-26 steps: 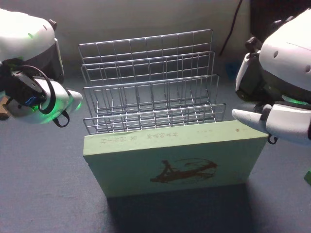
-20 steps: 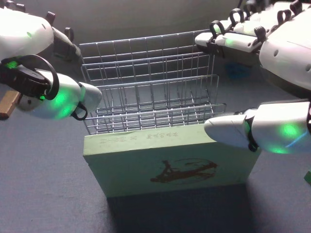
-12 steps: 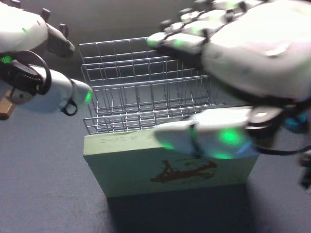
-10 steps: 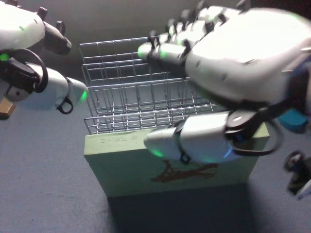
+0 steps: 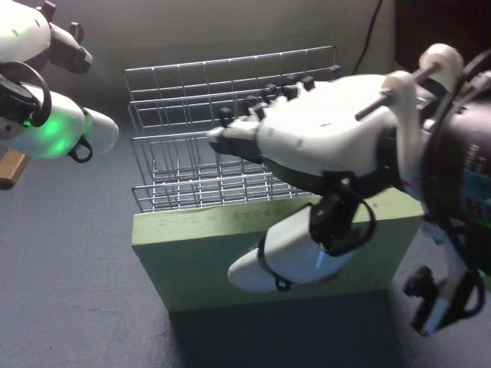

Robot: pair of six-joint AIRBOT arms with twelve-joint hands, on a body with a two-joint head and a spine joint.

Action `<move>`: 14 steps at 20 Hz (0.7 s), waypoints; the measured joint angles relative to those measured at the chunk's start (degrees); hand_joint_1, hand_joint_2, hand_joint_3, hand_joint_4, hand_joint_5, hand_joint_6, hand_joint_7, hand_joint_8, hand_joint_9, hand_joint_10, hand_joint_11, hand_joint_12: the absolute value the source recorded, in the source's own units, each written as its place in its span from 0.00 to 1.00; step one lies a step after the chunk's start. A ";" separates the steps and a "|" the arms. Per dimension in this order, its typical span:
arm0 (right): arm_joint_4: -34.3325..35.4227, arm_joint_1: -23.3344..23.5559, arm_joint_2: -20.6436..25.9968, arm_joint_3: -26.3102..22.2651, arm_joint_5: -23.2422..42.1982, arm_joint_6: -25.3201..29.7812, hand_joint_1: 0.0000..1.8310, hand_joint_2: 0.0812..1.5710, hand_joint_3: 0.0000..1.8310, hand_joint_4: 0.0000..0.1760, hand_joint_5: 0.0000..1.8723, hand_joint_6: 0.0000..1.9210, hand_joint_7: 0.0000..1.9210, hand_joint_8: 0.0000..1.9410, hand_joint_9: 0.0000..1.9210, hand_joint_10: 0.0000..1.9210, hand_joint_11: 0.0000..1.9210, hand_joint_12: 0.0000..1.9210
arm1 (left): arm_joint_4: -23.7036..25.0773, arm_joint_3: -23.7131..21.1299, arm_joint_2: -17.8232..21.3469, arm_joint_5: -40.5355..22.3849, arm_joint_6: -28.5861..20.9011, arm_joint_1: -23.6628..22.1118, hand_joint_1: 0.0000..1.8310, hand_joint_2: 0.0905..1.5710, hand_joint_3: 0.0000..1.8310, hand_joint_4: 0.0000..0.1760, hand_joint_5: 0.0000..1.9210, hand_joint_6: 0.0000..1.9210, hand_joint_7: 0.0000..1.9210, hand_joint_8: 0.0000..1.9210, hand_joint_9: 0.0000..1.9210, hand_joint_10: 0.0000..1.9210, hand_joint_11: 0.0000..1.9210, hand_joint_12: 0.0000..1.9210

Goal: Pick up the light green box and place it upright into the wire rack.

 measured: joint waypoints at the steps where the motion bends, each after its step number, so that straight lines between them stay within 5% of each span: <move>1: 0.02 0.24 -0.96 0.59 -0.70 -0.28 0.34 0.59 0.00 0.12 0.06 0.00 0.08 0.00 0.05 0.00 0.00 0.35 | 0.00 0.24 0.00 -0.17 -0.07 0.04 0.11 0.74 0.00 0.40 0.19 0.00 0.15 0.00 0.14 0.00 0.00 0.42; 9: 7.98 0.17 -6.21 5.86 -2.23 -3.34 0.39 0.57 0.00 0.12 0.07 0.00 0.08 0.00 0.04 0.00 0.00 0.29 | 5.49 2.01 0.59 -2.19 1.18 1.55 0.11 0.75 0.00 0.40 0.19 0.00 0.16 0.00 0.14 0.00 0.00 0.42; 14: 8.11 -0.57 -7.13 7.69 -2.49 -3.78 0.41 0.55 0.00 0.11 0.07 0.00 0.08 0.00 0.04 0.00 0.00 0.36 | 4.22 2.91 0.61 -2.10 6.56 1.73 0.12 0.75 0.00 0.40 0.19 0.00 0.16 0.00 0.14 0.00 0.00 0.40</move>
